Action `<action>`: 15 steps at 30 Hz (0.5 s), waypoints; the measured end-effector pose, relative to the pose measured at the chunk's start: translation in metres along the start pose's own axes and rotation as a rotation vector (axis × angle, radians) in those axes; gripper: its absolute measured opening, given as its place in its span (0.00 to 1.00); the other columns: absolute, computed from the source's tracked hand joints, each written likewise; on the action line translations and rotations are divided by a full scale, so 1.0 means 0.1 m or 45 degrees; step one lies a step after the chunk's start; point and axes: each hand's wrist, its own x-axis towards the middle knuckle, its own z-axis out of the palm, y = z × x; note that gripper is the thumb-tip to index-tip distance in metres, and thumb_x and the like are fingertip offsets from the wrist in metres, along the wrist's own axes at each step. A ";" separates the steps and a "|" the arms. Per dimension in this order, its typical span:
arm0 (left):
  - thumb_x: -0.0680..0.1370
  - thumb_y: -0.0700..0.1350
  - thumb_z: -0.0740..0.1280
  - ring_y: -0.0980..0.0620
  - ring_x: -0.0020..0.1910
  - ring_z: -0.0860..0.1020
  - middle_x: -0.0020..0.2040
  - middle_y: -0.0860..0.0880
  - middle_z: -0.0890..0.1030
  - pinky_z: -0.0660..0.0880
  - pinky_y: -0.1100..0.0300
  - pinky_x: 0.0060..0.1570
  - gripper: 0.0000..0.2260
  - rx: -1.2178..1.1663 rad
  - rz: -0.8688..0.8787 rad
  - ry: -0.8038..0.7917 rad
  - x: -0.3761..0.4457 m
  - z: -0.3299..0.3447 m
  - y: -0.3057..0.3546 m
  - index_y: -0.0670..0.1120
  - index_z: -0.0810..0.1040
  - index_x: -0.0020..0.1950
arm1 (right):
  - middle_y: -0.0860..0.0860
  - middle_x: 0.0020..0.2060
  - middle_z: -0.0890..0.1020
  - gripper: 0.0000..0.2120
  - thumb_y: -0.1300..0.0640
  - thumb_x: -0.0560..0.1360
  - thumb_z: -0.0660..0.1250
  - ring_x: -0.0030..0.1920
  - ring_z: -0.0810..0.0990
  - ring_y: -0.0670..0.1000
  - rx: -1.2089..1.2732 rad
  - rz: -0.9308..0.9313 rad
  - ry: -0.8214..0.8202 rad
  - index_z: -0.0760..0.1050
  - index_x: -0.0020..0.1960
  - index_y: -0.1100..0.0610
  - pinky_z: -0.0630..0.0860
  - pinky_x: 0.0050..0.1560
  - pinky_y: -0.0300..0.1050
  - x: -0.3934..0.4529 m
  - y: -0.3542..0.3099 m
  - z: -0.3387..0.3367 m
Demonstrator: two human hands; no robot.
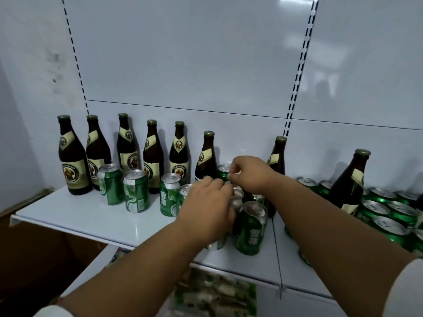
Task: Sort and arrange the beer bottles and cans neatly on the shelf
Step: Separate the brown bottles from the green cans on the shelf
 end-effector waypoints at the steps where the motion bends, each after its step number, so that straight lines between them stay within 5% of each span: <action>1: 0.76 0.53 0.61 0.49 0.51 0.72 0.50 0.52 0.78 0.69 0.53 0.53 0.12 -0.013 -0.044 0.008 0.02 -0.04 -0.16 0.51 0.76 0.55 | 0.50 0.46 0.81 0.07 0.52 0.76 0.68 0.48 0.78 0.51 0.035 0.000 0.024 0.77 0.49 0.56 0.73 0.46 0.45 0.03 -0.07 0.02; 8: 0.77 0.45 0.63 0.50 0.49 0.77 0.49 0.52 0.80 0.76 0.51 0.50 0.09 -0.293 -0.302 -0.028 0.31 -0.11 -1.12 0.51 0.80 0.54 | 0.51 0.58 0.77 0.30 0.41 0.73 0.71 0.56 0.78 0.54 0.374 0.270 0.227 0.67 0.69 0.54 0.76 0.52 0.48 0.47 -0.53 0.17; 15: 0.79 0.48 0.66 0.51 0.54 0.78 0.57 0.51 0.79 0.77 0.52 0.56 0.15 -0.539 -0.314 -0.237 0.58 -0.05 -1.55 0.50 0.74 0.65 | 0.53 0.46 0.81 0.14 0.48 0.74 0.72 0.48 0.80 0.54 0.311 0.345 0.274 0.77 0.52 0.56 0.78 0.53 0.52 0.78 -0.71 0.31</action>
